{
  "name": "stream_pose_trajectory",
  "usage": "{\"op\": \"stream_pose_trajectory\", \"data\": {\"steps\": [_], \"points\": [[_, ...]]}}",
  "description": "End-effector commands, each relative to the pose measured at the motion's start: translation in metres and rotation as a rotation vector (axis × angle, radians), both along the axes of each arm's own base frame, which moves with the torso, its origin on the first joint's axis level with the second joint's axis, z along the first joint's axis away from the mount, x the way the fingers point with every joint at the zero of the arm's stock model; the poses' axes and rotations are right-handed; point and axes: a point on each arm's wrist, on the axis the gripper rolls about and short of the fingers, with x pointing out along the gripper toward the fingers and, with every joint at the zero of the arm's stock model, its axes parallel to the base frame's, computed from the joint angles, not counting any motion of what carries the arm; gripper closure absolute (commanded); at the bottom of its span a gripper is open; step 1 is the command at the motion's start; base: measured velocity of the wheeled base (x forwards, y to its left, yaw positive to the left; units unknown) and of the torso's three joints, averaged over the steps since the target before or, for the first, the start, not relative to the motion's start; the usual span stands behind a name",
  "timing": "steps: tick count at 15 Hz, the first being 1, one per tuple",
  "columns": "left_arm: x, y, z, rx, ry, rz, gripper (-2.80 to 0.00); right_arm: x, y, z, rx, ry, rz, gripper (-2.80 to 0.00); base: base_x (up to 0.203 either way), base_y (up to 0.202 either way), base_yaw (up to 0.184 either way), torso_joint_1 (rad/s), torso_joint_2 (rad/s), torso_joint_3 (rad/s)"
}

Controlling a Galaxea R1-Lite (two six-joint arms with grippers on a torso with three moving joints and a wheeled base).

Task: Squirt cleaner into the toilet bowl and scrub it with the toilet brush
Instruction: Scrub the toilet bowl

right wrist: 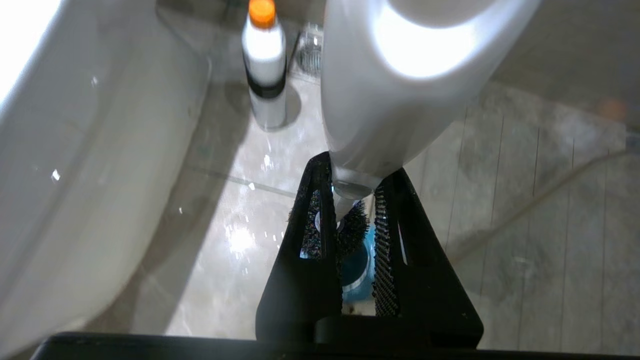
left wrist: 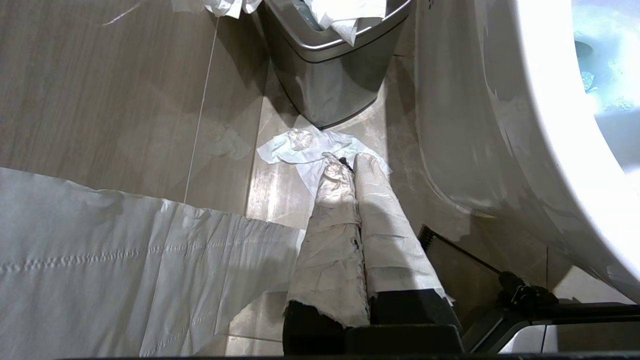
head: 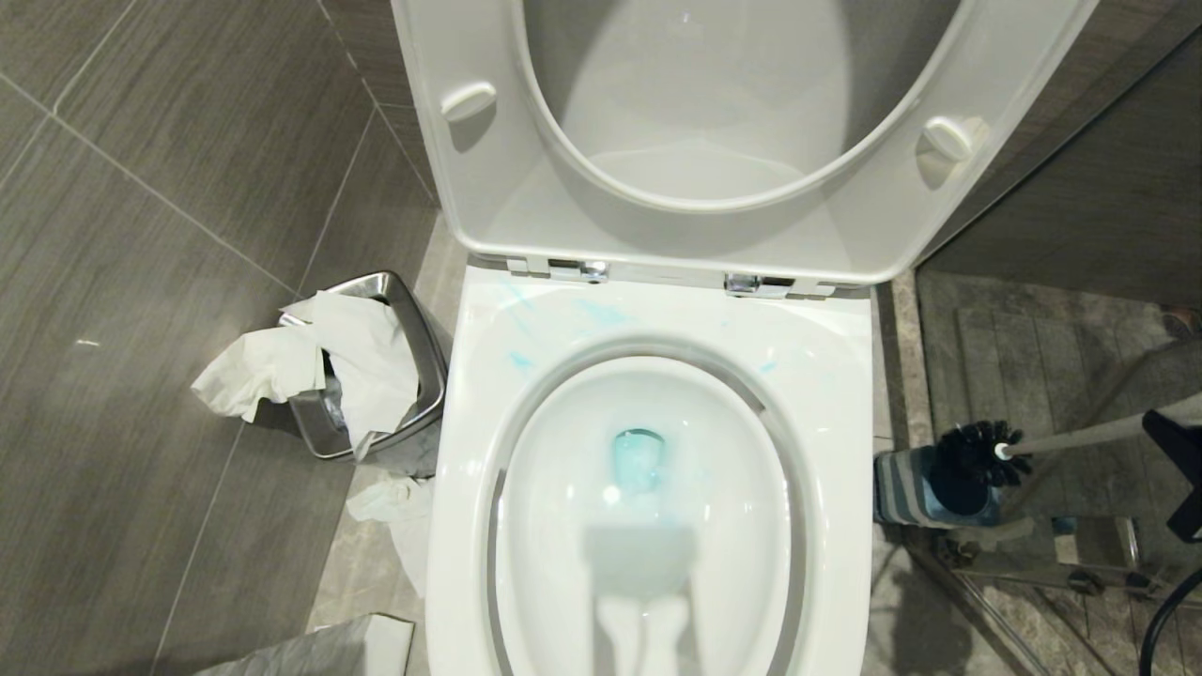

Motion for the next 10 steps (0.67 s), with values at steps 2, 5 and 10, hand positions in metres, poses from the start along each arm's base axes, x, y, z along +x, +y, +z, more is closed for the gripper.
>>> {"op": "stream_pose_trajectory", "data": {"steps": [2,5,10], "points": [[0.0,0.0,0.0,0.0,0.002,0.0,0.0,-0.003,0.001,0.04,0.013,-0.071,0.008,0.0,0.0,0.0,0.0,0.0,0.0,0.0],[0.0,0.0,0.0,0.0,0.002,0.0,0.0,-0.003,0.001,0.09,0.069,-0.064,0.014,0.0,0.0,0.0,0.0,0.0,0.0,0.0],[0.0,0.0,0.0,0.0,0.002,0.0,0.0,-0.022,0.01,0.155,0.094,-0.07,0.038,0.0,0.0,0.0,0.0,0.0,0.0,0.0]]}}
